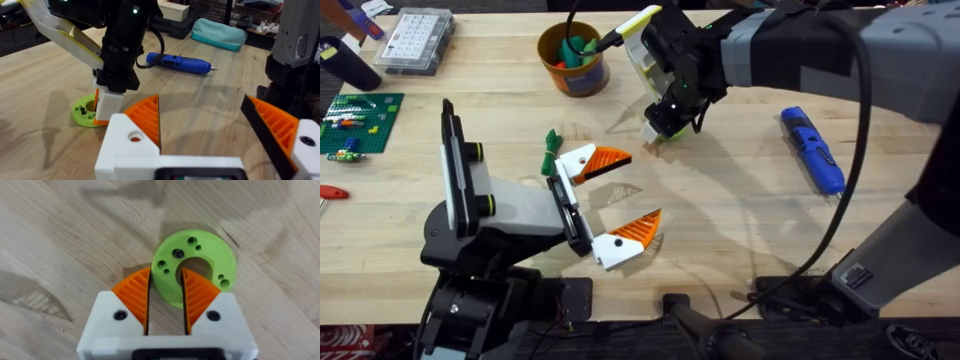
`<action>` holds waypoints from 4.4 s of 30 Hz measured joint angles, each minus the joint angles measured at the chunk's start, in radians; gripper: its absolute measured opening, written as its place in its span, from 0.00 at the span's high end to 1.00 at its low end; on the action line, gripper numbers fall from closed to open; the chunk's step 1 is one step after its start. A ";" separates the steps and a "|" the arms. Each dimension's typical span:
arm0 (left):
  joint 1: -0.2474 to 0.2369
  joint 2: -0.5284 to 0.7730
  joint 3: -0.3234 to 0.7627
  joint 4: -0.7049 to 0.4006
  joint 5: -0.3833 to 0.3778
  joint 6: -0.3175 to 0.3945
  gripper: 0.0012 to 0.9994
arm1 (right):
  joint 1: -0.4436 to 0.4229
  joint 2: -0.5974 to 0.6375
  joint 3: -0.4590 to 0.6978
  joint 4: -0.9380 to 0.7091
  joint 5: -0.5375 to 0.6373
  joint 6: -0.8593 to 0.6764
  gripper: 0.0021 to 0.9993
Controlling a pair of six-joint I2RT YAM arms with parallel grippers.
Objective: Pick up the gripper from the table and insert it into the empty holder that is missing its gripper. Then pick up a screw, insert it into the mounting hole, and use the screwdriver to tighten it. Finally, clean up the table by picking up the vegetable and placing it into the bucket.
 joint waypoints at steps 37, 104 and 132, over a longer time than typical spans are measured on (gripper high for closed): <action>0.000 0.000 0.000 0.001 0.000 0.000 0.01 | 0.001 -0.001 0.110 -0.051 -0.004 0.000 0.66; 0.000 0.000 0.000 0.001 0.000 -0.001 0.01 | -0.001 0.079 0.139 -0.028 0.022 -0.041 1.00; 0.000 0.000 0.000 0.001 0.000 -0.001 0.01 | -0.001 -0.148 0.339 -0.322 0.021 -0.041 1.00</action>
